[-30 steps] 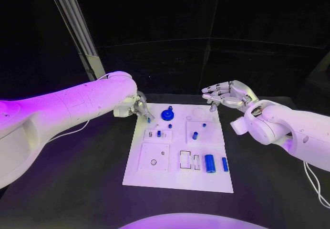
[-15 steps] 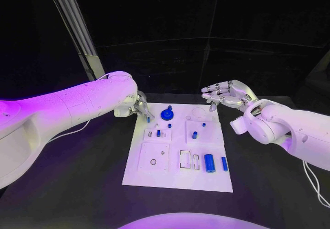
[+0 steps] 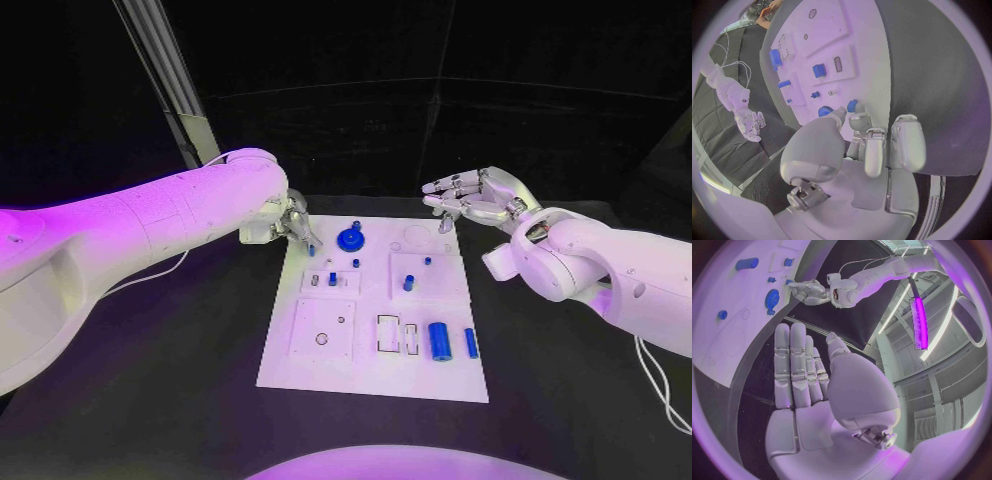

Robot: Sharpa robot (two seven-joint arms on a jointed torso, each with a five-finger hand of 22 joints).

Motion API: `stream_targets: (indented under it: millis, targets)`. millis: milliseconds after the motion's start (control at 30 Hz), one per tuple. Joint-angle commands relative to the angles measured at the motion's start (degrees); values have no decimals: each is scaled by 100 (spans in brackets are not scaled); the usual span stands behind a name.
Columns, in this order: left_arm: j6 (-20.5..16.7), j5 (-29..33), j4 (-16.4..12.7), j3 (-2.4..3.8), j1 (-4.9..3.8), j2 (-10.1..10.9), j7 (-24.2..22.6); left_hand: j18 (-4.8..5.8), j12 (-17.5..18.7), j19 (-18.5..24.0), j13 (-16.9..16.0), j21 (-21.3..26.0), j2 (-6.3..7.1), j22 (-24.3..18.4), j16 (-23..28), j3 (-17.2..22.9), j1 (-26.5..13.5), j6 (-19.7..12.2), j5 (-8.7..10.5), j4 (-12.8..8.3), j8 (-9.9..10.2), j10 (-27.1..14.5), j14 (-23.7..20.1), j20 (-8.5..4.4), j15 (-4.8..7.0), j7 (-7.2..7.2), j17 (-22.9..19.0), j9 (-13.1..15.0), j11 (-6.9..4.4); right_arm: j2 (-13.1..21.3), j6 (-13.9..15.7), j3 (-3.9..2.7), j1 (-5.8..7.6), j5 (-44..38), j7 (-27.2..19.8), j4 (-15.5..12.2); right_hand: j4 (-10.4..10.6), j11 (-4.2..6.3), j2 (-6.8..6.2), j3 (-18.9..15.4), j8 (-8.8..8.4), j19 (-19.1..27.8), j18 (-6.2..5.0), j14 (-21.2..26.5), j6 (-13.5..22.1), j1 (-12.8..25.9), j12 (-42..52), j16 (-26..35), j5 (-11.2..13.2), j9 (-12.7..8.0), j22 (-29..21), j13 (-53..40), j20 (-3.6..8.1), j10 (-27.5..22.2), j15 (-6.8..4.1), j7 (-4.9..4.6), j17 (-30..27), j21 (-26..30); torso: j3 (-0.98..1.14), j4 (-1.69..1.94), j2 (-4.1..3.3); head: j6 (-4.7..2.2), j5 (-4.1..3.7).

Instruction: Assemble the parts on the task board

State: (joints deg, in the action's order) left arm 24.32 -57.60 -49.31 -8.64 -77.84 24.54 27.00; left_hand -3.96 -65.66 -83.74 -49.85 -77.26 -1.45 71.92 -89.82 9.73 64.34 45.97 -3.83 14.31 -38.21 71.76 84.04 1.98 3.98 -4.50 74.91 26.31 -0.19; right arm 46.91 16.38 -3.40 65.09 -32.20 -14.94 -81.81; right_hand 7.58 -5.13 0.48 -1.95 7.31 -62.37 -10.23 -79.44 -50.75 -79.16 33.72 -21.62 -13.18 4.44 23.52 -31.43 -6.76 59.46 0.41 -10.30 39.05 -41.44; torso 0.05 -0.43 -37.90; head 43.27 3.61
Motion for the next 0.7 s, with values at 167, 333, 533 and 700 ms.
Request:
stream_targets:
  millis: [167,333,533,700]
  targets:
    - [58,-27,14,2,-9,-32,-80,6,-27,-10,15,4,-146,12,-18,218,340,37,-2,-203,40,-1,596,42,-21,16,1509,-47,14,-8,-56,-3,10,7,-31,-8,4,-9,26,-38,30,-23,-28,-18,39,17,32,36,-36,-4,-5,5,-8,-42,40,13,7,32,1,0,0,7,-9]
    - [71,-26,19,2,-8,-46,-118,4,-6,-6,33,13,-269,11,-18,568,728,4,-18,-520,55,-18,596,26,0,43,1509,-83,-13,-6,-59,-3,10,7,-29,-10,4,-9,26,-38,30,-23,-28,-18,39,17,32,36,-36,-4,-5,5,-8,-42,40,13,7,32,2,-1,3,7,-7]
    - [10,-25,9,2,-7,-37,-214,10,37,-13,61,2,-286,39,-18,1243,1051,-43,-16,-944,42,-26,596,18,-9,10,1509,-111,4,-8,-65,-3,10,7,-27,-7,4,-9,26,-38,30,-23,-28,-18,39,17,32,36,-36,-4,-5,5,-8,-42,40,13,7,32,3,2,2,9,-10]
    - [-113,2,-71,2,-7,32,-284,8,48,-12,85,9,-138,47,-18,1810,835,-42,-12,-1090,-60,7,596,42,-33,0,1509,-94,12,-13,-76,-3,10,7,-24,0,6,-8,30,-41,33,-26,-29,-20,39,15,36,39,-38,-3,-7,8,-8,-43,40,14,8,35,4,7,4,13,-3]
